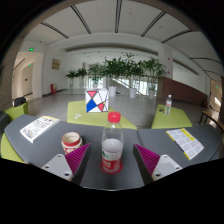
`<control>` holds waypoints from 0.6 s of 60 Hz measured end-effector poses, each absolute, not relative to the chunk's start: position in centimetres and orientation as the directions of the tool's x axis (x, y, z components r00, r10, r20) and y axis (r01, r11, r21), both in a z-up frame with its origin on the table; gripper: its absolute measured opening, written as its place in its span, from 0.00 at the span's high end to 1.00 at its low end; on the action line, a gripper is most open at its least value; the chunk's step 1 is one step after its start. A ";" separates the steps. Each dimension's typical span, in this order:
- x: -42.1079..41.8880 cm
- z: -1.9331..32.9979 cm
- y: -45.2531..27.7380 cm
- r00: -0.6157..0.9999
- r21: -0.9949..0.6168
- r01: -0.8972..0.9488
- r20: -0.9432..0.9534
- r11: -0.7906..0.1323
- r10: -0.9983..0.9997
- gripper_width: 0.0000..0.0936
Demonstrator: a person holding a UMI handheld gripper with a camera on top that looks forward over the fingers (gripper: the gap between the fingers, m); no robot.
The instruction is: Pour water
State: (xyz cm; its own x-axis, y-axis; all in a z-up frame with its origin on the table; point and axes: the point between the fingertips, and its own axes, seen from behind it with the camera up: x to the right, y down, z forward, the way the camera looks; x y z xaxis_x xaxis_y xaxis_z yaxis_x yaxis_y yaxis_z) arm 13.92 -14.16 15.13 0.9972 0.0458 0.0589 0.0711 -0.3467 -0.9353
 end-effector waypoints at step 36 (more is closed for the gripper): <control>8.8 25.8 -49.2 0.991 -0.920 0.046 0.091 -0.389 -0.100 0.08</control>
State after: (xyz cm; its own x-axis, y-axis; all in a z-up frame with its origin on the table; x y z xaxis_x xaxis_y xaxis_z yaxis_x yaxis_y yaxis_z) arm 8.84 -49.20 25.85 0.9908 -0.0999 0.0913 0.0455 -0.3890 -0.9201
